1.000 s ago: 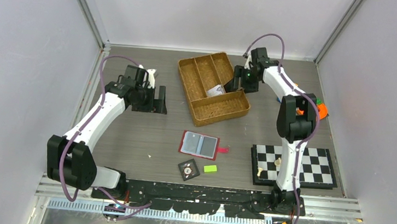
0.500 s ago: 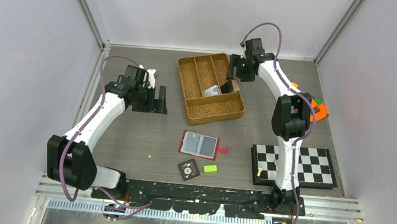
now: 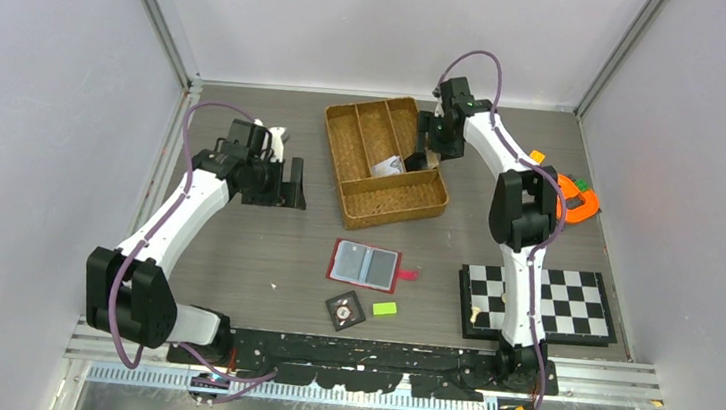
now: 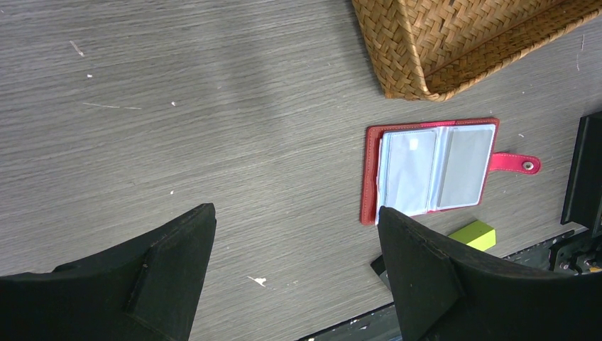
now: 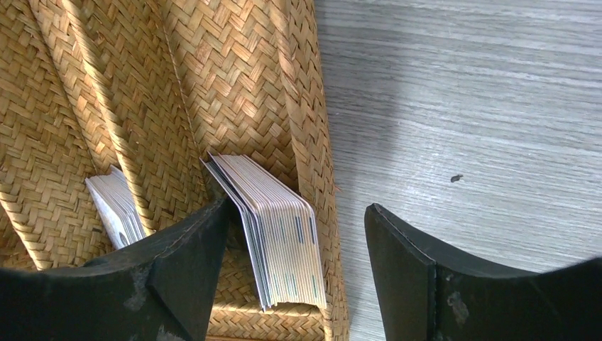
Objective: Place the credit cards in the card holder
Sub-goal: Move the storage box to the center of the board.
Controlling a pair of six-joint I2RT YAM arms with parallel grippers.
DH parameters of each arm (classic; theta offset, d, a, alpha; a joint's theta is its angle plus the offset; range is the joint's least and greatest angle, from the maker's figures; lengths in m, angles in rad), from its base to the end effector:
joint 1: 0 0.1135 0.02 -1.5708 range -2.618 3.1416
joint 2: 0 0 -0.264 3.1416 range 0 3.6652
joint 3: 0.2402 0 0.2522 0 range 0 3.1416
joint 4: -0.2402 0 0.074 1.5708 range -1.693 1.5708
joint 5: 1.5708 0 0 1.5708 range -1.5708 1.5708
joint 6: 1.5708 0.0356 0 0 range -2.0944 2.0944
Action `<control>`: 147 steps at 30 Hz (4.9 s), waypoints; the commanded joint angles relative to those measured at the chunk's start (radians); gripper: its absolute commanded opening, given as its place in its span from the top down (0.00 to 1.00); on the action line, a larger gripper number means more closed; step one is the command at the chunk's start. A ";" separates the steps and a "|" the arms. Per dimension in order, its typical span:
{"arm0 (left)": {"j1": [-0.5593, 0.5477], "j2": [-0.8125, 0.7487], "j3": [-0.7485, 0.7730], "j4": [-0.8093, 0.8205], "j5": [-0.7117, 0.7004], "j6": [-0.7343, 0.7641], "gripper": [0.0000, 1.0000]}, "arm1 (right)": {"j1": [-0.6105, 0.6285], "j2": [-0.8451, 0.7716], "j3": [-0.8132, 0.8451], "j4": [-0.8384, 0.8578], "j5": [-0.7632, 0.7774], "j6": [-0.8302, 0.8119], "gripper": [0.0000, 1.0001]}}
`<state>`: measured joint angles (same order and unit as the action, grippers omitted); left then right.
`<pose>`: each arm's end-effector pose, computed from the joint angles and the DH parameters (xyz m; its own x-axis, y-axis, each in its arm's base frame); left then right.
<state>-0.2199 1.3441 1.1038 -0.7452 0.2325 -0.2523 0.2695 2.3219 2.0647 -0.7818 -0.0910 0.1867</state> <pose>0.2645 -0.0675 0.2802 -0.8717 -0.0541 -0.4870 0.1228 0.9381 -0.3239 0.4886 0.1383 0.2078 -0.8738 -0.0496 -0.4837 -0.1500 0.9738 0.1711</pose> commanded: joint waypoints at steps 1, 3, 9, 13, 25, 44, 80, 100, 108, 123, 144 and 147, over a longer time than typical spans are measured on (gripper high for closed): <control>0.006 -0.011 -0.004 0.012 0.014 0.009 0.14 | -0.007 -0.029 0.039 -0.034 0.088 -0.017 0.26; 0.006 -0.010 -0.004 0.011 0.014 0.008 0.14 | -0.009 -0.047 0.037 -0.036 0.088 -0.017 0.26; 0.006 -0.011 -0.004 0.012 0.016 0.009 0.14 | -0.011 -0.086 0.031 -0.041 0.130 -0.022 0.26; 0.006 -0.012 -0.004 0.012 0.016 0.009 0.14 | -0.015 -0.102 0.028 -0.042 0.134 -0.026 0.26; 0.007 -0.012 -0.004 0.010 0.017 0.010 0.13 | -0.041 -0.093 0.007 -0.057 -0.140 -0.115 0.21; 0.007 -0.007 -0.004 0.009 0.018 0.011 0.13 | -0.055 0.032 0.072 -0.105 -0.063 -0.121 0.21; 0.007 0.001 -0.005 0.013 0.042 0.006 0.13 | -0.089 -0.134 0.022 -0.082 -0.019 -0.136 0.39; 0.007 0.010 -0.005 0.013 0.049 0.004 0.13 | -0.084 -0.097 0.008 -0.057 -0.183 -0.133 0.24; 0.007 0.009 -0.005 0.012 0.047 0.004 0.13 | -0.082 0.010 0.057 -0.070 -0.203 -0.160 0.21; 0.007 0.013 -0.005 0.010 0.045 0.005 0.13 | -0.098 0.008 0.075 -0.058 -0.086 -0.131 0.21; 0.007 0.012 -0.005 0.009 0.046 0.006 0.13 | -0.141 -0.071 0.045 -0.057 -0.139 -0.142 0.24; 0.007 0.012 -0.005 0.009 0.048 0.005 0.13 | -0.141 -0.075 0.043 -0.059 -0.139 -0.143 0.24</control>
<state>-0.2199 1.3567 1.1027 -0.7456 0.2626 -0.2531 0.1345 2.3337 2.1082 -0.8589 -0.2451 0.0547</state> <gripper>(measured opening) 0.867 0.766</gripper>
